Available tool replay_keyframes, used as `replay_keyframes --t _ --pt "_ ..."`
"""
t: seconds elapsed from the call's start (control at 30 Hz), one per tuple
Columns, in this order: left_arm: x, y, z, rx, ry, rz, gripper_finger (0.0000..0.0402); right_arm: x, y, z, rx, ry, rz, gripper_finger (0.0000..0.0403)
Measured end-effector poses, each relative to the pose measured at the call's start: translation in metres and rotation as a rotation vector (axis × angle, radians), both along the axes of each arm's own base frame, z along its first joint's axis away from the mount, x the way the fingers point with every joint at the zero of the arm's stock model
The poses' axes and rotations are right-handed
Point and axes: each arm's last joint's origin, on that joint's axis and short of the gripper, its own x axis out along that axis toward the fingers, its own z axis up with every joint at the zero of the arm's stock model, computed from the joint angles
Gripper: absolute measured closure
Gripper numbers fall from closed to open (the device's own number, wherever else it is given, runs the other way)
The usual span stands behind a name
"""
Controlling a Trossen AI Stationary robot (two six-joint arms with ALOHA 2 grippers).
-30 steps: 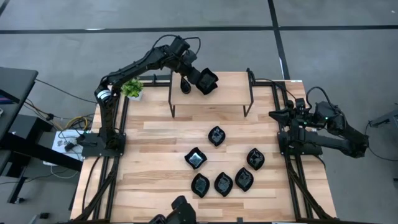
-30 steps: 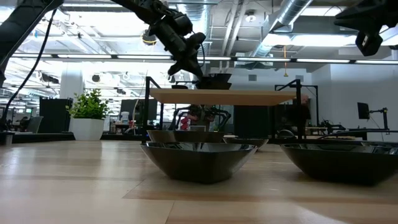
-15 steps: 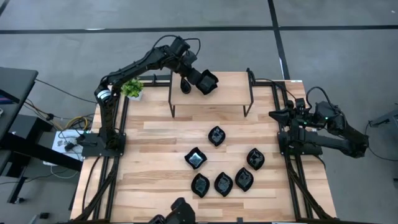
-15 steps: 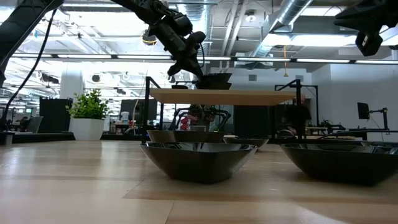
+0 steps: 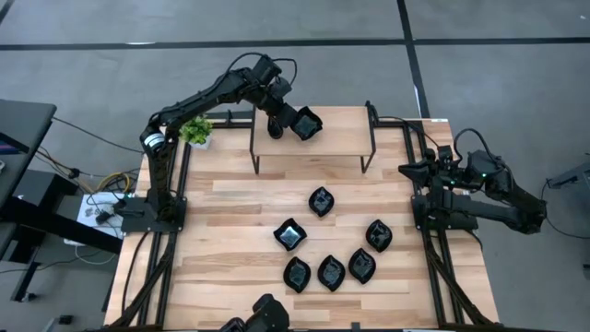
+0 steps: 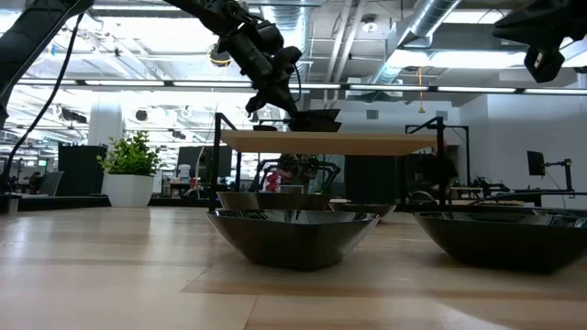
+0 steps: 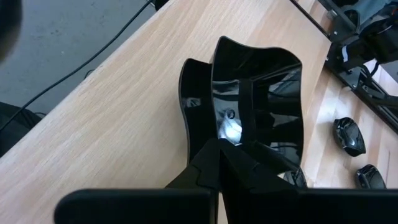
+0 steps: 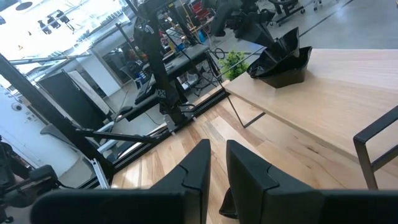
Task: Pick & Place Mini shaped plates
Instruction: Stack the distorted square plate on top of the distorted square plates on the shelf
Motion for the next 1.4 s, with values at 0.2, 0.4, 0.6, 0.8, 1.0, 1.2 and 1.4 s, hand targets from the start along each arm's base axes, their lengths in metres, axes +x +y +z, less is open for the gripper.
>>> replay_keyframes --t 0.2,0.4,0.6,0.8,1.0,1.2,1.4 --pt "0.0 -0.001 0.0 -0.015 -0.012 -0.016 0.0393 0.0 0.0 0.0 0.0 0.0 0.0 0.0355" --pt "0.001 -0.001 0.0 -0.012 -0.015 -0.017 0.036 0.0 0.0 0.0 0.0 0.0 0.0 0.0355" --pt "-0.001 -0.002 0.003 -0.007 -0.017 -0.013 0.0319 0.0 0.0 0.0 0.0 0.0 0.0 0.0355" --pt "-0.015 -0.026 0.039 -0.035 -0.079 0.018 0.0303 0.0 0.0 0.0 0.0 0.0 0.0 0.0355" --pt "-0.02 -0.106 0.052 -0.029 -0.064 -0.198 0.0303 0.0 0.0 0.0 0.0 0.0 0.0 0.0355" --pt "-0.04 -0.176 0.021 -0.106 0.043 -0.329 0.0302 0.0 0.0 0.0 0.0 0.001 0.0 0.0355" --pt "-0.063 -0.213 -0.031 -0.169 0.213 -0.232 0.0302 0.0 0.0 0.0 0.0 0.0 0.0 0.0355"
